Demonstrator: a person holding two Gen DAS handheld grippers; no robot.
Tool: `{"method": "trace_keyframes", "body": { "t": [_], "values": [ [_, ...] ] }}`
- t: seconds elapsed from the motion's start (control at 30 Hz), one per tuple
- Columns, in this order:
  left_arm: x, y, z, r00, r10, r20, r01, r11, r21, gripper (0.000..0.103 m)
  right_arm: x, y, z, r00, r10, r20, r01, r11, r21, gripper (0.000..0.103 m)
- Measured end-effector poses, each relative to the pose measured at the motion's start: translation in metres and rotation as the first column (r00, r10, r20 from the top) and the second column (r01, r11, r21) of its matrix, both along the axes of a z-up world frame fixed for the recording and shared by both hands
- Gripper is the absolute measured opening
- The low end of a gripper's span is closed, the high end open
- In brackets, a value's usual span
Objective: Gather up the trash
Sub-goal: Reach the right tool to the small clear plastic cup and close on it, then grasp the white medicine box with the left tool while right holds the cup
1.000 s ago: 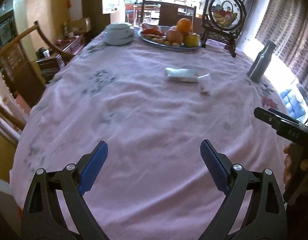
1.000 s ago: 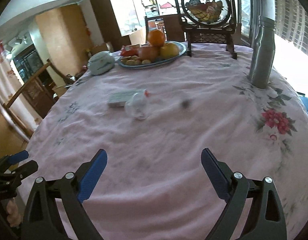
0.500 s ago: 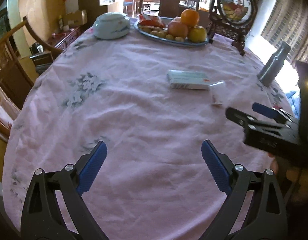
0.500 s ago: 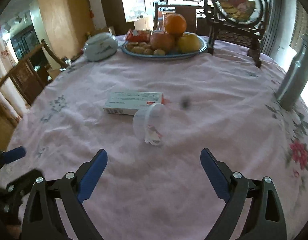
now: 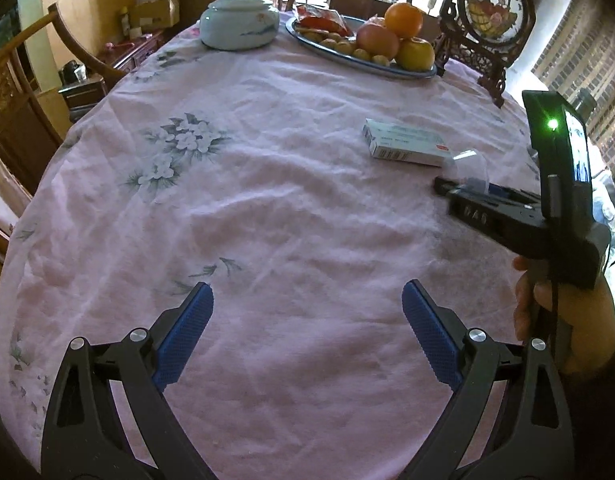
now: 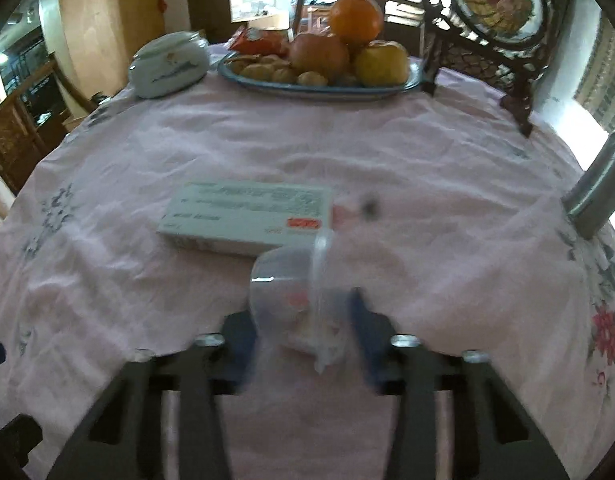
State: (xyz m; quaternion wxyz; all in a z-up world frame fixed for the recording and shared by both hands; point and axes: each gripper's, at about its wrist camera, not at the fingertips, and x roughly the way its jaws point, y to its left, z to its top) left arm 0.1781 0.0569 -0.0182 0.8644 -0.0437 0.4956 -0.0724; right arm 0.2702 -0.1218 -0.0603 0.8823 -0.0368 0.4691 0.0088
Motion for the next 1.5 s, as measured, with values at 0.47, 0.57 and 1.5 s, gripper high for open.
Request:
{"method": "trace_keyframes", "body": {
  "t": [0.47, 0.57, 1.5],
  "values": [
    [0.07, -0.07, 0.014, 0.962, -0.267, 0.06, 0.256, 0.954, 0.154, 0.092, -0.069, -0.08, 0.036, 0.997, -0.024, 0.073, 0.004, 0.963, 0.271, 0.031],
    [0.096, -0.087, 0.002, 0.948, -0.316, 0.018, 0.31, 0.937, 0.159, 0.092, -0.07, -0.094, 0.035, 0.997, -0.031, 0.066, 0.008, 0.943, 0.333, 0.031],
    [0.165, -0.129, -0.032, 0.864, -0.496, -0.09, 0.504, 0.848, 0.163, 0.026, -0.069, -0.103, 0.029, 1.0, 0.022, 0.009, -0.024, 0.875, 0.484, 0.031]
  ]
}}
